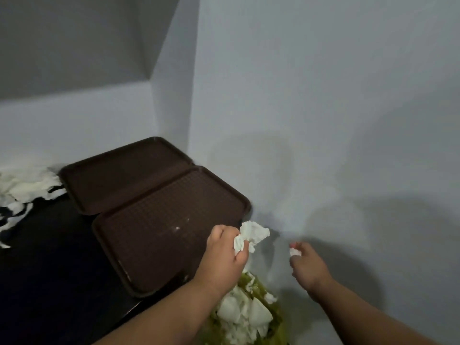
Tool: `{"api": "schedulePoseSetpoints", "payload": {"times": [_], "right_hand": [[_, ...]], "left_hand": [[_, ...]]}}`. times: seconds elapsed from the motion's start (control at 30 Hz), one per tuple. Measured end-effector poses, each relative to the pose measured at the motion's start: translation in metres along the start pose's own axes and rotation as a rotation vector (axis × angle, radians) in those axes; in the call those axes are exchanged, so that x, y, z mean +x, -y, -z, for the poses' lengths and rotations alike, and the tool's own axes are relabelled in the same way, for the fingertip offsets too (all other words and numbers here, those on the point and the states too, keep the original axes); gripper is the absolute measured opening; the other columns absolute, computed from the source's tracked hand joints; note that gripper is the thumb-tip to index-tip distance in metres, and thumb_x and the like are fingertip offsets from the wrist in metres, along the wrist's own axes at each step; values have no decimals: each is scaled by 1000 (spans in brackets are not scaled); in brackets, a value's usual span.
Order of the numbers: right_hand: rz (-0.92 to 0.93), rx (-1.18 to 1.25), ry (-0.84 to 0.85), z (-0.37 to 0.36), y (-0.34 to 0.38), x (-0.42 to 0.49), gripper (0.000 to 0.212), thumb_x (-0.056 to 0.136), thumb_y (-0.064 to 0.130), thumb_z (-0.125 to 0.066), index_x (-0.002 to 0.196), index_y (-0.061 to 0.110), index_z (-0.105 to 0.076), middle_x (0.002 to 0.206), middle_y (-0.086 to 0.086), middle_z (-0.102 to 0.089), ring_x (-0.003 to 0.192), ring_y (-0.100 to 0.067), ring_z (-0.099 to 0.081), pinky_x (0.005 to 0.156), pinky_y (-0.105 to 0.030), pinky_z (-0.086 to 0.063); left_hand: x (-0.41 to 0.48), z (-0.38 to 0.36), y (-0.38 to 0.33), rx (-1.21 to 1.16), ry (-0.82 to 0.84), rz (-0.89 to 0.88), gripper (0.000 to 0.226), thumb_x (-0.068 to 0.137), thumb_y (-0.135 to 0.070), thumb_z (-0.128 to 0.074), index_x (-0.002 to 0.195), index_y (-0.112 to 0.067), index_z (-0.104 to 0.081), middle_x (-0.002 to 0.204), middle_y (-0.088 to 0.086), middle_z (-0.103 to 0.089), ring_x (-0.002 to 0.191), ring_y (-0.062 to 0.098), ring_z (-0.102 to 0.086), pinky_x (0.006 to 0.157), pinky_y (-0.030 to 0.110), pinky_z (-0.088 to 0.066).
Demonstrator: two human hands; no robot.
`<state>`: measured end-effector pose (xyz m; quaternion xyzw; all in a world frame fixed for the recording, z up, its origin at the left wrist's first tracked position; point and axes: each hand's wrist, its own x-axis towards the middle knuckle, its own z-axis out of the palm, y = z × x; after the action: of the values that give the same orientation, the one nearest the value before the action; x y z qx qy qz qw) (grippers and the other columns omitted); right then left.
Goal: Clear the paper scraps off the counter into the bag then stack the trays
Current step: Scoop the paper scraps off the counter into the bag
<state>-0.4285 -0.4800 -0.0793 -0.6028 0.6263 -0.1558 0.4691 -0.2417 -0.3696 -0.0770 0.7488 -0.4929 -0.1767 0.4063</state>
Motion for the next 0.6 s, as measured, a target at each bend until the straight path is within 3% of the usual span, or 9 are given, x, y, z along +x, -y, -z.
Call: {"api": "schedulePoseSetpoints", "payload": {"times": [0.17,0.27,0.37,0.47,0.53,0.6], "right_hand": [[-100,14,92,0,-32,18,41,86,-1,-50,120,19,-61,96,-6,-62,81,-22,-62,73,-37,-56],[-103,26,112,-8,-42,22,42,89,9,-61,130,20,-59,114,-5,-64,93,-18,-61,85,-37,-55],[-88,-4,163,-11,-45,23,58,92,27,-67,146,21,-45,140,-10,-53,119,-24,-56,96,-30,-45],[-77,-37,203,-14,-46,24,64,95,34,-63,152,24,-37,148,-12,-46,130,-26,-50,96,-27,-39],[-78,-47,210,-16,-46,23,60,96,33,-60,151,23,-38,146,-13,-48,126,-26,-52,92,-25,-37],[-65,-37,210,-16,-44,21,55,98,32,-58,149,20,-42,138,-12,-53,108,-21,-55,85,-24,-40]], "left_hand": [[-1,-50,10,58,91,156,32,95,-43,-57,122,-26,-55,119,-9,-37,112,12,-46,94,20,-35],[2,-63,18,36,147,276,41,89,-49,-65,123,-30,-52,126,-7,-38,107,13,-52,97,29,-45],[6,-73,25,-16,215,366,77,76,-55,-78,138,-29,-41,131,-7,-30,109,14,-53,99,29,-45],[8,-80,33,-95,269,439,109,69,-58,-83,153,-26,-20,150,-1,-18,127,20,-48,106,32,-43],[7,-81,37,-92,293,459,104,76,-57,-78,154,-25,-18,154,1,-14,131,23,-46,108,34,-41],[4,-79,39,-66,289,459,84,87,-54,-68,152,-24,-23,152,2,-20,128,23,-48,105,32,-41]]}}
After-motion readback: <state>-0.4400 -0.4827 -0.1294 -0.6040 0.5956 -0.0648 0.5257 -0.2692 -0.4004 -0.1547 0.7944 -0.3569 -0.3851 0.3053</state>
